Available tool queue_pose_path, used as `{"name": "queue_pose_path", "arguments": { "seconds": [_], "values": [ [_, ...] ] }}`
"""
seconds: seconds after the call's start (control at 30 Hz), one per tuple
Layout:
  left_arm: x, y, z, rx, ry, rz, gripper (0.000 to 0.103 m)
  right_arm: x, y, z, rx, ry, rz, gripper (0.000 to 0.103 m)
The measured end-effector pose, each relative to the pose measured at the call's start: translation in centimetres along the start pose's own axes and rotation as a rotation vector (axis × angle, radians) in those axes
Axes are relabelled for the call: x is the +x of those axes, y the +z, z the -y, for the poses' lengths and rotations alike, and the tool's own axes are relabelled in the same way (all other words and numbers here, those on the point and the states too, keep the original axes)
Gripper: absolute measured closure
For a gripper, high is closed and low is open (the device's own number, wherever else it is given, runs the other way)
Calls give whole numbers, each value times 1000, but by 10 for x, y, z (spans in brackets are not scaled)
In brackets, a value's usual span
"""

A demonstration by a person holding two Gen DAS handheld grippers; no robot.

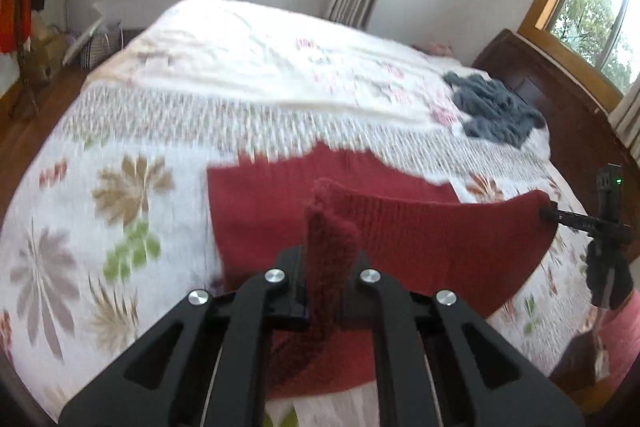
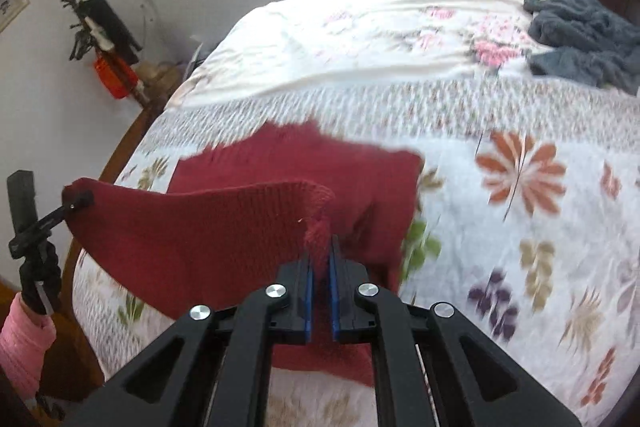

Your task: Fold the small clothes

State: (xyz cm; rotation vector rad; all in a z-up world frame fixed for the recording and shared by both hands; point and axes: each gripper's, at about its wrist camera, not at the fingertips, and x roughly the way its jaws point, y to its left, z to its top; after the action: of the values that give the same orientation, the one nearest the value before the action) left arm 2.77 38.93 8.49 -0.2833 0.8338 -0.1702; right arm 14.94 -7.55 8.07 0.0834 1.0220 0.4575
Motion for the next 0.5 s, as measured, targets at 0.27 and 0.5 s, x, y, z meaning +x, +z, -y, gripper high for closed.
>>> {"name": "queue_pose_path", "arguments": {
  "seconds": [0.27, 0.5],
  "values": [
    [77, 74, -12, 1, 66, 12, 98, 57, 86, 8, 11, -95, -13, 97],
    [162, 94, -34, -28, 108, -54, 98, 139, 118, 33, 58, -153, -82, 97]
  ]
}}
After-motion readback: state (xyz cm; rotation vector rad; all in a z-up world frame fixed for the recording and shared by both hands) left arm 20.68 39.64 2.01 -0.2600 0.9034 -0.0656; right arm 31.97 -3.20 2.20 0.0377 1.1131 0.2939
